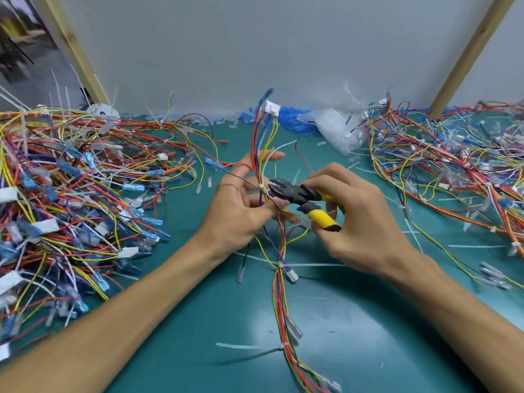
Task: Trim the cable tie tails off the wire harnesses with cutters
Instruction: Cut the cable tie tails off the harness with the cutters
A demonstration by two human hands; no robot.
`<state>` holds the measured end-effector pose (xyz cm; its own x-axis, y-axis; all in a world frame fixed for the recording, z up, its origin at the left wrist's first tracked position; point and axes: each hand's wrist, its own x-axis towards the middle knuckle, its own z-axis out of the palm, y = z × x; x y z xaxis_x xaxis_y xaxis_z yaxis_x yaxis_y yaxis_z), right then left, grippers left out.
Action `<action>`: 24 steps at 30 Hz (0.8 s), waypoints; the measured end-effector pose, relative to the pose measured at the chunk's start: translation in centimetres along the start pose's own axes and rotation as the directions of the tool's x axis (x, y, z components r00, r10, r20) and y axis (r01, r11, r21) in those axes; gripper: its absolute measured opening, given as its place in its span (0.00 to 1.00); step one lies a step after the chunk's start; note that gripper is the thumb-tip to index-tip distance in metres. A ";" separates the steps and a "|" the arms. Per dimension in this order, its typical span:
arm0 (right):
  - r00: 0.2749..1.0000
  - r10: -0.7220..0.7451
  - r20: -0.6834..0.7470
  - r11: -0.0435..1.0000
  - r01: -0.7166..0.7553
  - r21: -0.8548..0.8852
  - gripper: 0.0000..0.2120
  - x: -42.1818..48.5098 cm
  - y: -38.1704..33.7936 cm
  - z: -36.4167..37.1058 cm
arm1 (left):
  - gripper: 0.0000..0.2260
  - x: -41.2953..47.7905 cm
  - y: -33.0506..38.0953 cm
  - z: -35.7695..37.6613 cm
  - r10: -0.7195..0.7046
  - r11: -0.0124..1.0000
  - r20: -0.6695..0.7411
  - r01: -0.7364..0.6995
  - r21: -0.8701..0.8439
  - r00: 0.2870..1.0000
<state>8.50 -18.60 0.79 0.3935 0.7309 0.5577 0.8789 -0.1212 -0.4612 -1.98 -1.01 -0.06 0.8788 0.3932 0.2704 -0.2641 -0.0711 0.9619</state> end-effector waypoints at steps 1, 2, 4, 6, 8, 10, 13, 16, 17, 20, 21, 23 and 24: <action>0.999 0.038 -0.003 0.999 -0.038 -0.015 0.14 0.0 0.2 0.1 | 0.28 0.0 0.0 0.0 -0.005 1.000 -0.009 0.005 -0.007 1.000; 0.997 0.073 -0.010 0.997 -0.074 -0.023 0.14 0.0 0.3 0.2 | 0.28 0.1 0.0 -0.1 -0.016 1.000 -0.017 0.016 -0.020 1.000; 0.992 0.125 -0.021 0.992 -0.126 -0.028 0.14 0.1 0.5 0.4 | 0.27 0.1 -0.2 -0.2 -0.045 0.998 -0.024 0.044 -0.051 0.999; 0.986 0.159 -0.048 0.987 -0.161 -0.028 0.15 0.2 0.5 0.5 | 0.26 0.1 -0.4 -0.3 -0.070 0.995 -0.026 0.067 -0.075 0.997; 0.981 0.175 -0.089 0.985 -0.175 0.001 0.15 0.3 0.4 0.5 | 0.25 0.2 -0.4 -0.3 -0.091 0.990 -0.032 0.087 -0.108 0.995; 0.978 0.161 -0.134 0.987 -0.158 0.030 0.16 0.4 0.3 0.6 | 0.24 0.3 -0.5 -0.4 -0.101 0.986 -0.035 0.095 -0.139 0.994; 0.967 0.133 -0.216 0.991 -0.127 0.037 0.16 0.5 0.3 0.7 | 0.23 0.3 -0.7 -0.5 -0.117 0.980 -0.029 0.111 -0.165 0.993; 0.952 0.183 -0.246 0.982 -0.164 0.098 0.15 0.4 0.4 0.6 | 0.24 0.2 -0.5 -0.5 -0.133 0.976 -0.026 0.126 -0.176 0.991; 0.948 0.208 -0.241 0.976 -0.186 0.111 0.15 0.4 0.5 0.6 | 0.24 0.2 -0.5 -0.5 -0.136 0.975 -0.024 0.129 -0.179 0.990; 0.939 0.282 -0.198 0.953 -0.250 0.174 0.18 0.4 0.5 0.6 | 0.23 0.2 -0.3 -0.5 -0.143 0.971 -0.026 0.136 -0.196 0.989; 0.934 0.311 -0.173 0.936 -0.270 0.224 0.18 0.5 0.6 0.6 | 0.22 0.2 -0.3 -0.5 -0.147 0.970 -0.030 0.138 -0.201 0.989; 0.926 0.358 -0.120 0.900 -0.307 0.310 0.17 0.6 0.8 0.5 | 0.22 0.2 -0.3 -0.4 -0.154 0.968 -0.037 0.143 -0.207 0.987; 0.922 0.376 -0.093 0.881 -0.325 0.344 0.16 0.6 0.9 0.4 | 0.22 0.2 -0.2 -0.4 -0.154 0.968 -0.039 0.143 -0.208 0.987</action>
<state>9.40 -18.00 0.42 0.7186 0.5656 0.4045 0.5535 -0.1131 -0.8251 -1.86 -0.55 -0.24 0.8928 0.4350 0.1171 -0.2128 0.1781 0.9607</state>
